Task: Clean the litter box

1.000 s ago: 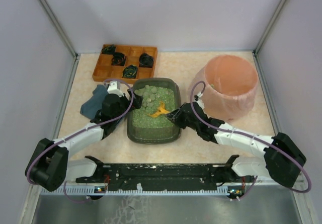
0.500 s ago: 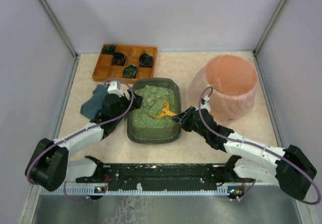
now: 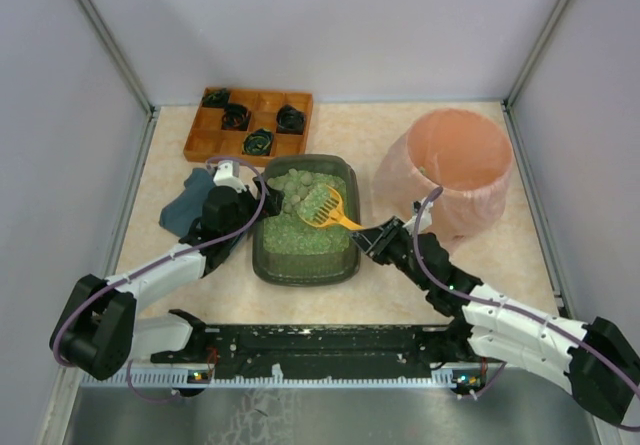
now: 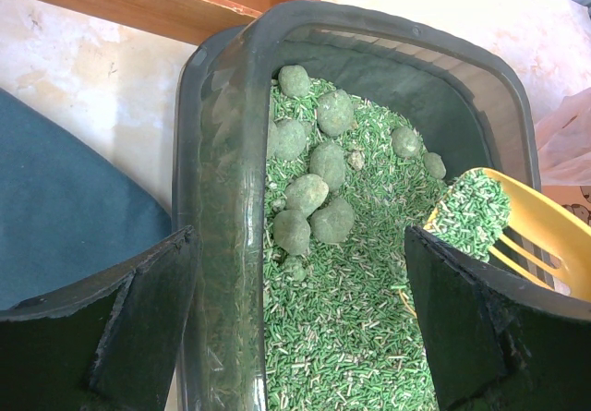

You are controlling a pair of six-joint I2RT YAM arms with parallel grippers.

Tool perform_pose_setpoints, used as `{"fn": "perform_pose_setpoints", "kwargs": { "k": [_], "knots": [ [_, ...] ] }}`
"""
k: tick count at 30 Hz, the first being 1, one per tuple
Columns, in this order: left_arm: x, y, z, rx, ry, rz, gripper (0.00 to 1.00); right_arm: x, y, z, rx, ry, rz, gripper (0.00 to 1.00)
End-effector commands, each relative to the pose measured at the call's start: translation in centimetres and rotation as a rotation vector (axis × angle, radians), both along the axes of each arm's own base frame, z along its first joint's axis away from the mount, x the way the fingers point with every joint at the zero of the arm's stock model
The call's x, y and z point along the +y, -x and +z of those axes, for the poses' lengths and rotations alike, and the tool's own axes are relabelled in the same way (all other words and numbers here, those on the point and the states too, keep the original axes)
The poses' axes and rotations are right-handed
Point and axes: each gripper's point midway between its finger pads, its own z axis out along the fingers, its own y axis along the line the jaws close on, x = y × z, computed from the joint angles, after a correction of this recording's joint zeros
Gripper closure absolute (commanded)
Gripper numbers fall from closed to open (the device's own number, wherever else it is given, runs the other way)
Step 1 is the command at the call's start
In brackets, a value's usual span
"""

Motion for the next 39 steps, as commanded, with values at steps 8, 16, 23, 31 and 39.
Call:
{"fn": "perform_pose_setpoints", "kwargs": {
  "k": [8,16,23,31,39],
  "knots": [
    [-0.4,-0.2,1.0,-0.035,0.009,-0.013,0.05,1.0,0.7,5.0,-0.176,-0.152,0.08,1.0],
    [-0.2,-0.1,1.2,-0.039,0.008,-0.008,0.05,-0.7,0.4,4.7,-0.152,-0.215,0.0,1.0],
    [-0.1,-0.1,1.1,-0.037,0.008,-0.001,0.05,-1.6,0.4,3.8,-0.109,-0.243,0.002,1.0],
    [-0.2,-0.1,0.9,-0.032,0.006,-0.002,0.05,-1.3,0.8,3.0,-0.066,-0.308,0.053,1.0],
    [-0.2,-0.2,0.9,-0.032,0.007,-0.004,0.05,-0.5,-0.4,2.4,0.092,-0.146,0.027,1.0]
  ]
}}
